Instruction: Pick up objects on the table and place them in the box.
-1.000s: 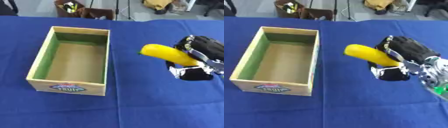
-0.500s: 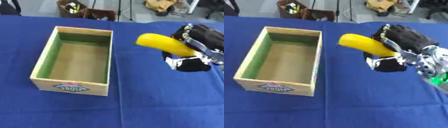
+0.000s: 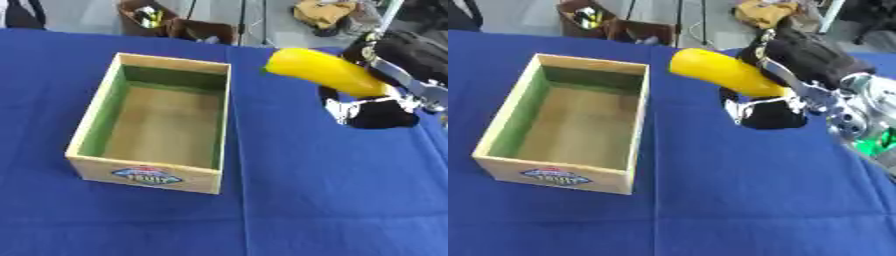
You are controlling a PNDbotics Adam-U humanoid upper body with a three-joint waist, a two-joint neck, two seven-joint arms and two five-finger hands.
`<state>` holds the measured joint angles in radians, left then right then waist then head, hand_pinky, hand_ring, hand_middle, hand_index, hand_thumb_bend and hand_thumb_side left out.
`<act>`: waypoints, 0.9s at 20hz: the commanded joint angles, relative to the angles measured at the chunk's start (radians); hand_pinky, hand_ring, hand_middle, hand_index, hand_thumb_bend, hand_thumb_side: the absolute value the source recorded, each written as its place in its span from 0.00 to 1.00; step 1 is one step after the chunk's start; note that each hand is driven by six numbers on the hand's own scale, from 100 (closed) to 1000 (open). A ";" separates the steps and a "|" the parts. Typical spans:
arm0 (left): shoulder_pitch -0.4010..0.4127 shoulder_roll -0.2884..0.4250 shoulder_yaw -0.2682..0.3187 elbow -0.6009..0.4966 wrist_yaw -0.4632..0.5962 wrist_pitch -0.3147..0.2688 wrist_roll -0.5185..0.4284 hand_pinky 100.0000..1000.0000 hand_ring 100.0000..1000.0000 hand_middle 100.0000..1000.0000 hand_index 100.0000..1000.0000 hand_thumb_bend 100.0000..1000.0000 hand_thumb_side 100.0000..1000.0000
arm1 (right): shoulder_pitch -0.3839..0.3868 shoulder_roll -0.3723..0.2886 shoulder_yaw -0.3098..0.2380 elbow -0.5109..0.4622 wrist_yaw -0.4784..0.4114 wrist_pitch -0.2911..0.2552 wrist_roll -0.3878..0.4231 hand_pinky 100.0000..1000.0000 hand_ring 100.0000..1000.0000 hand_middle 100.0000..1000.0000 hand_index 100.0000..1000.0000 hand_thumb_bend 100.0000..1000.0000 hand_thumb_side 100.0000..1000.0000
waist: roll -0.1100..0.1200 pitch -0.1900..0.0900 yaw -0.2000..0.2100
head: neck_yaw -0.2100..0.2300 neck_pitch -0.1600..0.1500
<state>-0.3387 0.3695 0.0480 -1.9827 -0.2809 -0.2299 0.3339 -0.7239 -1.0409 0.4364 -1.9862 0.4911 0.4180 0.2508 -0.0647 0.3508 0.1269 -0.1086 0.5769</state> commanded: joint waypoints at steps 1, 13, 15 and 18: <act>-0.016 0.027 0.001 -0.017 0.006 -0.001 -0.005 0.51 0.69 0.75 0.89 0.00 1.00 | -0.035 -0.009 -0.023 -0.003 -0.007 0.017 0.006 0.61 0.63 0.26 0.51 0.00 0.40 | -0.001 -0.021 0.006 | -0.008 -0.017; -0.032 0.019 0.000 -0.017 0.010 -0.003 -0.007 0.51 0.69 0.75 0.89 0.00 1.00 | -0.176 0.097 -0.009 0.145 0.036 0.009 0.007 0.61 0.62 0.24 0.49 0.00 0.40 | -0.016 -0.007 0.053 | -0.032 -0.038; -0.035 0.018 0.000 -0.017 0.009 -0.003 -0.007 0.51 0.69 0.75 0.89 0.00 1.00 | -0.195 0.116 -0.005 0.173 0.045 0.003 0.007 0.61 0.62 0.24 0.49 0.00 0.40 | -0.019 -0.005 0.060 | -0.037 -0.043; -0.043 0.016 -0.003 -0.017 0.011 -0.006 -0.009 0.51 0.69 0.75 0.89 0.00 1.00 | -0.220 0.146 0.004 0.219 0.070 -0.011 0.008 0.60 0.62 0.24 0.49 0.00 0.40 | -0.025 -0.001 0.076 | -0.046 -0.050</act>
<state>-0.3712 0.3692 0.0470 -1.9827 -0.2724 -0.2328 0.3283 -0.9233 -0.8879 0.4490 -1.7815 0.5447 0.4147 0.2592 -0.0945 0.3679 0.2053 -0.1485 0.5422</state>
